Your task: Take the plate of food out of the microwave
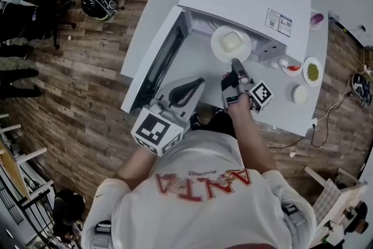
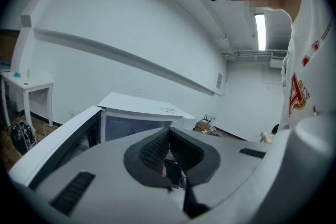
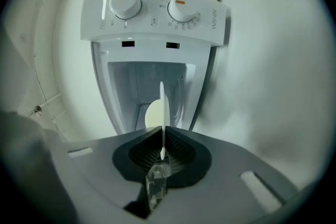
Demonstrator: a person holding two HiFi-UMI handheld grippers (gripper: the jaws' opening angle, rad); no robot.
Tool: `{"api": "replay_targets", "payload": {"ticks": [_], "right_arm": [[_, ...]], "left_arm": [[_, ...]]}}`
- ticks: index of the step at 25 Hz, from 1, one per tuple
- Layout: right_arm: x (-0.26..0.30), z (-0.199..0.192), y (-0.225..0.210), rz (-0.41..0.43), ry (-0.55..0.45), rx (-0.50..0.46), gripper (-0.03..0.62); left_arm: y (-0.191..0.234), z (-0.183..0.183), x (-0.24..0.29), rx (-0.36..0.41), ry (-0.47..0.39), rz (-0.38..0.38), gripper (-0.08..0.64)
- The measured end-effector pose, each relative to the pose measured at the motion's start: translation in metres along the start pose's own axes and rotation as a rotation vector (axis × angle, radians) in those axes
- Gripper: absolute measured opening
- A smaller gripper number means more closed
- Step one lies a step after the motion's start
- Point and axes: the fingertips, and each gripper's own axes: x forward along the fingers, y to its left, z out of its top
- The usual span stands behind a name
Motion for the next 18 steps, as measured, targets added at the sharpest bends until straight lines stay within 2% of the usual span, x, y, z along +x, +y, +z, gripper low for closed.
{"api": "replay_targets", "payload": {"ticks": [8, 13, 18], "right_arm": [[-0.082, -0.006, -0.024, -0.020, -0.021, 0.020, 0.018], [-0.134, 0.010, -0.057, -0.070, -0.090, 0.042, 0.020], [-0.177, 0.039, -0.084, -0.119, -0.190, 0.059, 0.021]], "left_arm": [[-0.045, -0.009, 0.008, 0.028, 0.013, -0.131, 0.009], [-0.071, -0.015, 0.013, 0.059, 0.017, -0.207, 0.009], [-0.089, -0.019, 0.018, 0.063, 0.017, -0.247, 0.009]]}}
